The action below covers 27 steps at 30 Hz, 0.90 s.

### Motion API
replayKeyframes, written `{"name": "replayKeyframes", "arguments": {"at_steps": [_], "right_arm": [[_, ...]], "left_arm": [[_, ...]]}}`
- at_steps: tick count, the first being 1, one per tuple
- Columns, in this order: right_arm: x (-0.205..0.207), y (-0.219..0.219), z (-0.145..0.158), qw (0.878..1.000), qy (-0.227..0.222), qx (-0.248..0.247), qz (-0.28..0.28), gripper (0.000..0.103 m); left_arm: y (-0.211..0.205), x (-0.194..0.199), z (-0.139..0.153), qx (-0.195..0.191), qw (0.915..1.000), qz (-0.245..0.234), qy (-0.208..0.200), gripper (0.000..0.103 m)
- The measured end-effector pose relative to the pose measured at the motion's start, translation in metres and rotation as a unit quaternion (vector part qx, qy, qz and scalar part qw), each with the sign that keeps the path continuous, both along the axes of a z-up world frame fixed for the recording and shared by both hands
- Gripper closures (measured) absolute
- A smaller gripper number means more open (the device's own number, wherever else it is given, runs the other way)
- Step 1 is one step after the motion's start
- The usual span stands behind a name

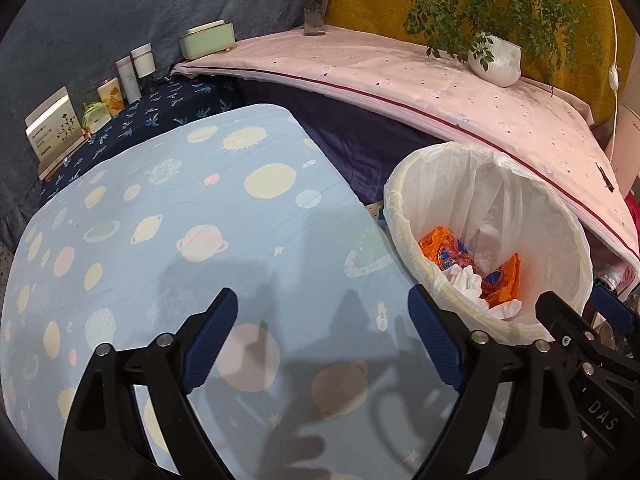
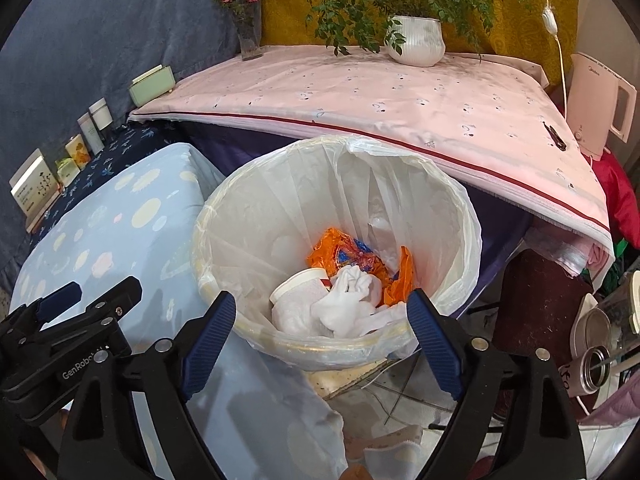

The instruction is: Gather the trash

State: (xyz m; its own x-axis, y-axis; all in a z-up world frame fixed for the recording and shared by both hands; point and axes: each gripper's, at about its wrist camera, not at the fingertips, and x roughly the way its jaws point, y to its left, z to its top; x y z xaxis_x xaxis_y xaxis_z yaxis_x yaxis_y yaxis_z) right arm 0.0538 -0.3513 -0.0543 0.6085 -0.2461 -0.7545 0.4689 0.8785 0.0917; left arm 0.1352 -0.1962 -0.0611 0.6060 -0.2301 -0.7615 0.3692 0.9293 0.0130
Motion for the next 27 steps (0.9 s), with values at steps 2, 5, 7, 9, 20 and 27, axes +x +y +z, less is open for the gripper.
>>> {"name": "replayKeyframes", "arguments": {"at_steps": [2, 5, 7, 9, 20, 27], "right_arm": [[-0.001, 0.0, 0.0, 1.0, 0.001, -0.003, -0.001, 0.017], [-0.003, 0.001, 0.001, 1.0, 0.003, -0.008, -0.002, 0.013], [-0.005, 0.002, 0.002, 1.0, 0.002, -0.012, -0.003, 0.012], [-0.008, 0.002, 0.002, 1.0, 0.002, -0.015, -0.006, 0.007], [-0.025, 0.006, -0.002, 0.999, 0.009, -0.032, -0.014, 0.007], [-0.031, 0.01, -0.008, 0.999, 0.01, -0.033, -0.016, 0.007]], "left_arm": [[0.002, -0.001, 0.0, -0.001, 1.0, 0.004, -0.001, 0.017], [0.003, -0.003, 0.0, 0.001, 1.0, 0.004, -0.003, 0.015], [0.003, -0.004, 0.001, 0.002, 1.0, 0.005, -0.005, 0.014], [0.004, -0.006, 0.002, 0.003, 1.0, 0.005, -0.007, 0.012], [0.008, -0.018, -0.002, 0.011, 0.9998, 0.008, -0.012, 0.009], [0.008, -0.024, -0.01, 0.017, 0.9998, 0.005, -0.008, 0.009]]}}
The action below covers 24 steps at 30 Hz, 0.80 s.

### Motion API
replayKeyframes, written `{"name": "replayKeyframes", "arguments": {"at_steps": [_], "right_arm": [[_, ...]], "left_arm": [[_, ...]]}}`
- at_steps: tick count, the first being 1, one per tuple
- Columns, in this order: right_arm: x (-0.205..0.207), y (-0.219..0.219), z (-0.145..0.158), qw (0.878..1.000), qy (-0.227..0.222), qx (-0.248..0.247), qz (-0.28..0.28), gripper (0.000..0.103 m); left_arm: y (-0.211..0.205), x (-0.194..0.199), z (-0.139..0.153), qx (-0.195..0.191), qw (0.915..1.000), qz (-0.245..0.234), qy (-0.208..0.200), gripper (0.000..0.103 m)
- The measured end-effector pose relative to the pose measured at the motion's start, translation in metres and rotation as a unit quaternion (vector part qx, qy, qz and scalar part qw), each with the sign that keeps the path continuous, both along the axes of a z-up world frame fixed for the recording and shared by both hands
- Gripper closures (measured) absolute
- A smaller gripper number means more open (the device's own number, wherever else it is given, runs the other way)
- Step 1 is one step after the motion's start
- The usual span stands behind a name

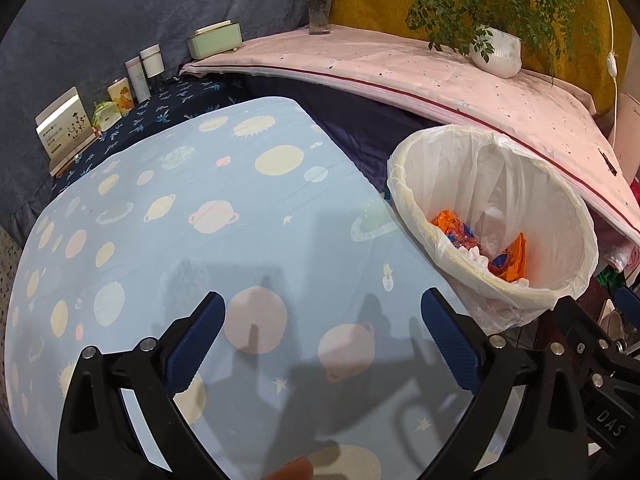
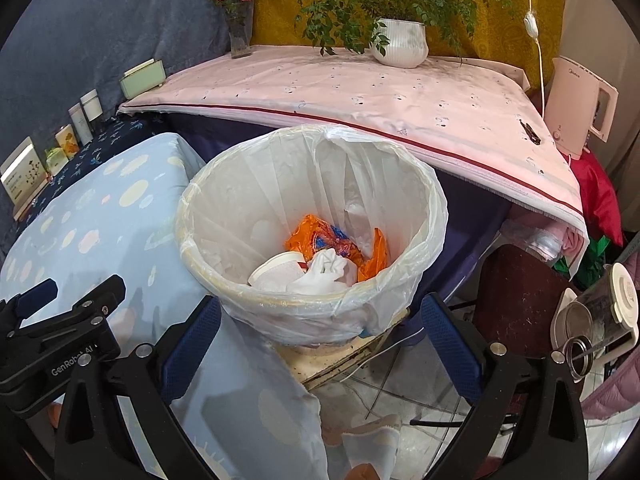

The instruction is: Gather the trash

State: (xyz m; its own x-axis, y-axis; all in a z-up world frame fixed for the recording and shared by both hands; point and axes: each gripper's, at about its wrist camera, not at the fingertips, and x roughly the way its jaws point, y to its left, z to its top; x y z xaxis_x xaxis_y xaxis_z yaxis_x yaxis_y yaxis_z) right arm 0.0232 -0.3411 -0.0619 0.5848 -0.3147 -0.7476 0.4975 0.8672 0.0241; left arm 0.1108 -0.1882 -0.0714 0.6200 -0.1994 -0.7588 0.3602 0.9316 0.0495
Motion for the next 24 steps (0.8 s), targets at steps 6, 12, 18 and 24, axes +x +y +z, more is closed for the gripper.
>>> {"name": "replayKeyframes", "arguments": {"at_steps": [6, 12, 18, 24], "right_arm": [[-0.0003, 0.0046, -0.007, 1.0, 0.006, -0.003, 0.002, 0.007], [0.0003, 0.0057, -0.0089, 1.0, 0.007, -0.002, 0.001, 0.007], [0.0024, -0.0005, -0.0083, 1.0, 0.007, -0.002, -0.003, 0.007], [0.001, -0.0031, -0.0087, 1.0, 0.006, 0.0, -0.006, 0.007]], "left_arm": [[0.0005, -0.0028, -0.0074, 0.009, 1.0, 0.0, 0.002, 0.009], [-0.0005, -0.0022, -0.0089, 0.01, 0.9999, 0.003, 0.002, 0.009], [-0.0029, -0.0008, -0.0095, 0.009, 0.9999, 0.01, 0.002, 0.009], [-0.0049, -0.0013, -0.0087, 0.009, 0.9999, 0.01, 0.001, 0.009]]}}
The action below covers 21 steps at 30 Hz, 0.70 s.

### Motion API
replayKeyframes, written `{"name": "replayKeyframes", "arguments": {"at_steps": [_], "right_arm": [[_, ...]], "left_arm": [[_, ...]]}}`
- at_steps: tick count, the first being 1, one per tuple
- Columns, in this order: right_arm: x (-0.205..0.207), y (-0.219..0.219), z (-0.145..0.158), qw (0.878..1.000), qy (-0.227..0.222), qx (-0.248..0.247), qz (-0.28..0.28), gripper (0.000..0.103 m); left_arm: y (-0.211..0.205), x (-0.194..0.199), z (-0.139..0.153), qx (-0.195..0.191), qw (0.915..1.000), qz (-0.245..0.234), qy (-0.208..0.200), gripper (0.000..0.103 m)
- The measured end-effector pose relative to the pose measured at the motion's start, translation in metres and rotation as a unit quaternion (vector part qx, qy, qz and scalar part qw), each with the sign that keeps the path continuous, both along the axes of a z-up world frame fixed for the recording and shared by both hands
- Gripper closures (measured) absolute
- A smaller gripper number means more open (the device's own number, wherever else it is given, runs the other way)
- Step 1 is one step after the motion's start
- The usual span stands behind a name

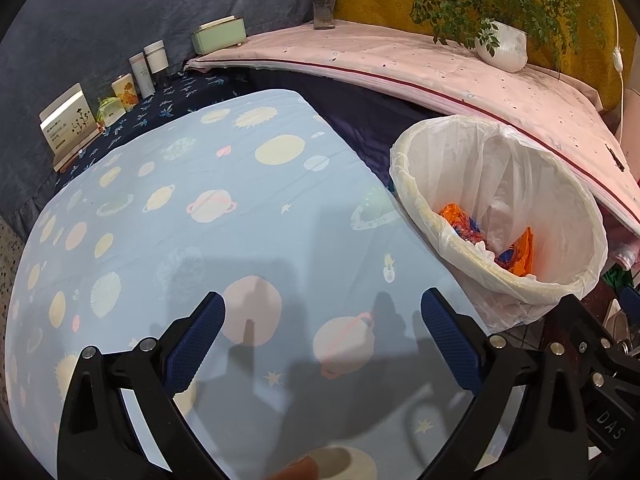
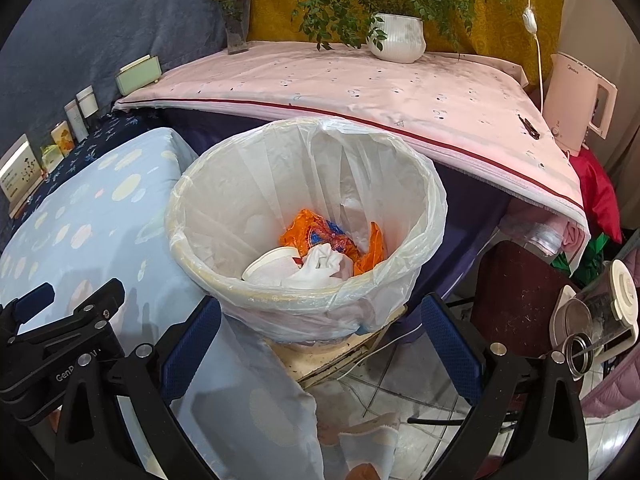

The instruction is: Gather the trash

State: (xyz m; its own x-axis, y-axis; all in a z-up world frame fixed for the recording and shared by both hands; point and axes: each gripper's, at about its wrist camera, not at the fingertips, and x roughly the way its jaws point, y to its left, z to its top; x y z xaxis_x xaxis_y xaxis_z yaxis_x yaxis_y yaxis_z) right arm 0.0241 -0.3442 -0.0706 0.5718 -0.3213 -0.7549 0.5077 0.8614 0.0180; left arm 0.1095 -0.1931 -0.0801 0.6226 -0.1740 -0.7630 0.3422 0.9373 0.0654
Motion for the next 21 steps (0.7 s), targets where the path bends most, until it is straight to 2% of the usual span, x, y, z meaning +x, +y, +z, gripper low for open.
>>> {"name": "replayKeyframes", "arguments": {"at_steps": [8, 21], "right_arm": [[-0.007, 0.0, 0.005, 1.0, -0.003, -0.008, -0.001, 0.007], [-0.018, 0.004, 0.012, 1.0, -0.006, -0.021, -0.001, 0.007]], "left_arm": [[-0.007, -0.01, 0.007, 0.01, 0.9998, -0.006, -0.017, 0.009], [-0.005, -0.021, 0.013, 0.007, 0.9998, -0.005, -0.016, 0.009]]}}
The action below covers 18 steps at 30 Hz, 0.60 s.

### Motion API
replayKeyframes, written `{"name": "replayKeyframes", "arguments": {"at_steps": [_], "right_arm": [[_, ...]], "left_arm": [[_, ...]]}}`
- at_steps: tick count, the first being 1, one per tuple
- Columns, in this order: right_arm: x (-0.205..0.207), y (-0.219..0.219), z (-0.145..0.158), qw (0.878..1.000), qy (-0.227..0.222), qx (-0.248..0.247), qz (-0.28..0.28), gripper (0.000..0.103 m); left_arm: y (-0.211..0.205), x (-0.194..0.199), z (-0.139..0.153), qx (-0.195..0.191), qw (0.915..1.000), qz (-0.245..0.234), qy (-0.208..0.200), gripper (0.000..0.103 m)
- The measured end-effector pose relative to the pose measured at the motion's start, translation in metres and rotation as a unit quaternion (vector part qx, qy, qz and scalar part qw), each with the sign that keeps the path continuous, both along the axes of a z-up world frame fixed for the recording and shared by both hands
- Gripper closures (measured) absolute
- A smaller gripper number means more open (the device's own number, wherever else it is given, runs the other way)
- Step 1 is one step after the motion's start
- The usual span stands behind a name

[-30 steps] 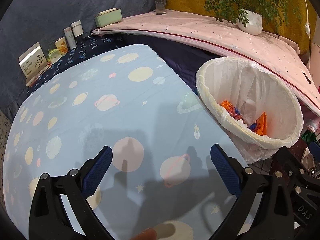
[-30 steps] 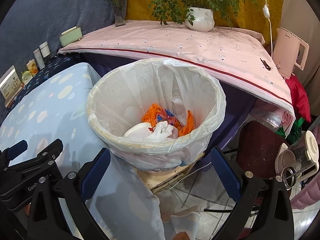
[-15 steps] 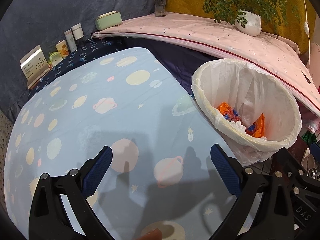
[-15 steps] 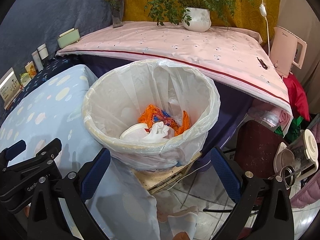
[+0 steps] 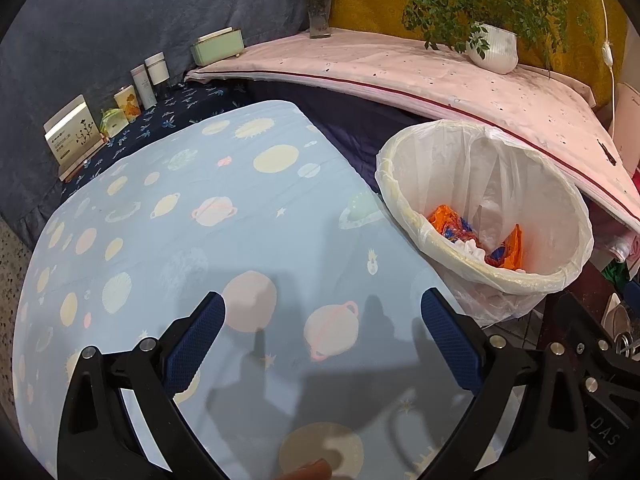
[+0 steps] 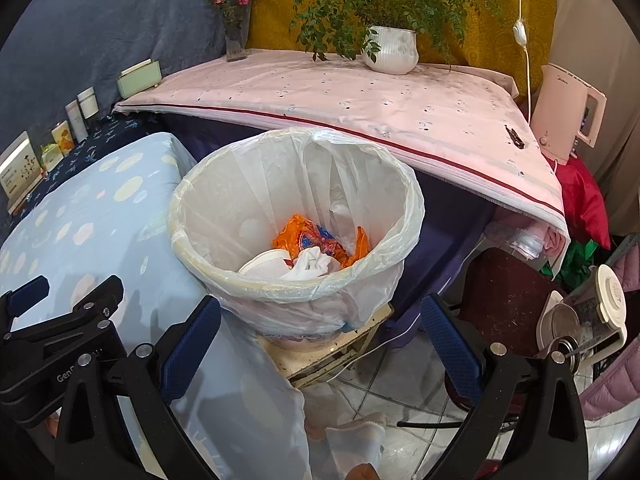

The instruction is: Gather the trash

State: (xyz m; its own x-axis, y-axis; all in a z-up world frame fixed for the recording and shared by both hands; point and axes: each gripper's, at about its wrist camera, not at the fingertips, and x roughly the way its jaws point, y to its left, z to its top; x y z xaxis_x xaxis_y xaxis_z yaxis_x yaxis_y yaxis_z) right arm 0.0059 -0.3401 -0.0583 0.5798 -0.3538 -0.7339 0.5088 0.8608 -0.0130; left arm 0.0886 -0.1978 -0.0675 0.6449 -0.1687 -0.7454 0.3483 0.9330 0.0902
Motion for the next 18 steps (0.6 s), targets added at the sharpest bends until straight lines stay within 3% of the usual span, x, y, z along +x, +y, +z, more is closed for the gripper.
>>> {"name": "replayKeyframes", "arguments": {"at_steps": [18], "right_arm": [[-0.0046, 0.0017, 0.0019, 1.0, -0.003, -0.003, -0.001, 0.007]], "left_arm": [[0.0, -0.0068, 0.0041, 0.001, 1.0, -0.001, -0.003, 0.009]]}}
